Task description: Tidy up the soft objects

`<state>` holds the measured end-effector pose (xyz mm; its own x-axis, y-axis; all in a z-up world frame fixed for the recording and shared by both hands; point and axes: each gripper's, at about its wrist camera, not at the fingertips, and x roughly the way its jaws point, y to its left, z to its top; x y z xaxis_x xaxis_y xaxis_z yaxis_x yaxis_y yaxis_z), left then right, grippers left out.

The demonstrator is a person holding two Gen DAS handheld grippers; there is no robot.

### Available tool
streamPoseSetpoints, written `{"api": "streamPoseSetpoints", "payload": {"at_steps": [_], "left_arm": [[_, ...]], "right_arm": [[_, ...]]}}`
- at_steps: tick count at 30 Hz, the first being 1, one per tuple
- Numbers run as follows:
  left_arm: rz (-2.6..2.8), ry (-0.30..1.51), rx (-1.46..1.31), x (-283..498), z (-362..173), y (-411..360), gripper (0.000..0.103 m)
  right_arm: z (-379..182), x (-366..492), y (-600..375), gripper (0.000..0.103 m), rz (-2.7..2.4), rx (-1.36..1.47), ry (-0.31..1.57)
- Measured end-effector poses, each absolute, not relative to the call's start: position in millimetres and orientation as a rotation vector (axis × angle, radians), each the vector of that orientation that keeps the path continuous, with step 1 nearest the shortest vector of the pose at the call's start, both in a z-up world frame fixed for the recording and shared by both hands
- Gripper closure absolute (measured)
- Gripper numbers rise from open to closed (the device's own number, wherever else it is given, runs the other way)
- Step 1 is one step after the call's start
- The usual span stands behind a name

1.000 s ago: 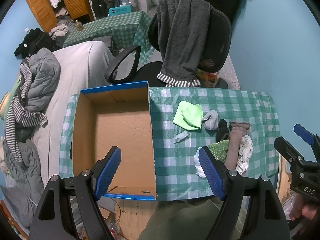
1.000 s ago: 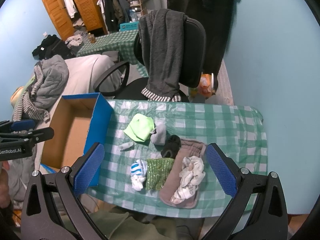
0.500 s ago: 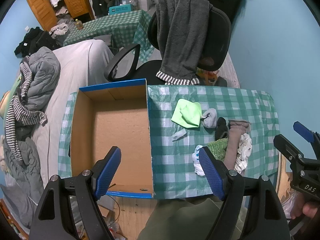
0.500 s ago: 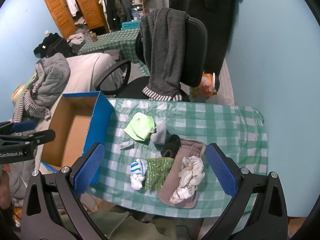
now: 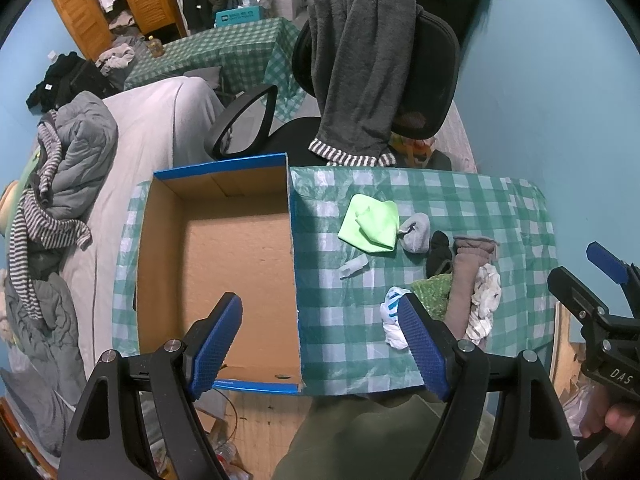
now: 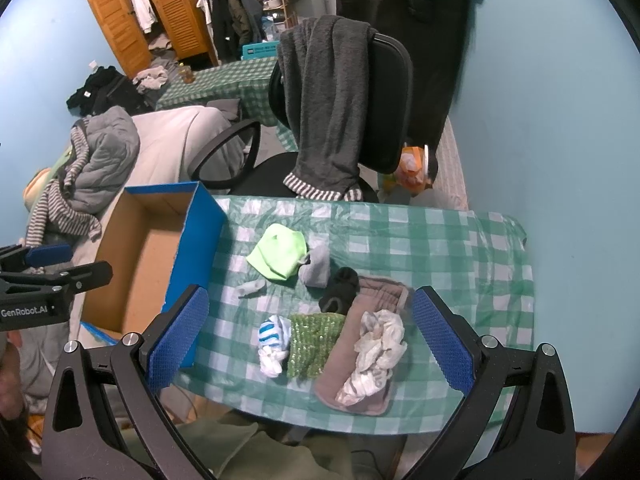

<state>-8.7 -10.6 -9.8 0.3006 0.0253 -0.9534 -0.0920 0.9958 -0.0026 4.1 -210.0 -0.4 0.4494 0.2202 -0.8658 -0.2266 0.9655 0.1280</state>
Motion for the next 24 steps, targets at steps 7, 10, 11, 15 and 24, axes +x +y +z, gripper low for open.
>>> {"api": "streamPoseSetpoints", "payload": {"at_steps": [7,10,11,15,24], "left_arm": [[0.076,1.266,-0.057,-7,-10,-13,0.022],[0.076,1.266,-0.057,-7,-11,-14,0.022],[0.076,1.266,-0.056,-7,-11,-14,0.022],[0.074,1.268,-0.056,-6,-11,-16,0.022],[0.070,1.272,-0.050,-6,-11,-23,0.022]], "right_arm": [[0,3,-211,0.002,0.276,-0.007,1.070],[0,3,-212,0.002,0.277,-0.007,1.071],[0,3,-212,0.002,0.277,-0.007,1.072],[-1,2,-213,0.002,0.277,-0.006,1.072],[-1,1,-211,0.002,0.278,-0.006,1.075]]}}
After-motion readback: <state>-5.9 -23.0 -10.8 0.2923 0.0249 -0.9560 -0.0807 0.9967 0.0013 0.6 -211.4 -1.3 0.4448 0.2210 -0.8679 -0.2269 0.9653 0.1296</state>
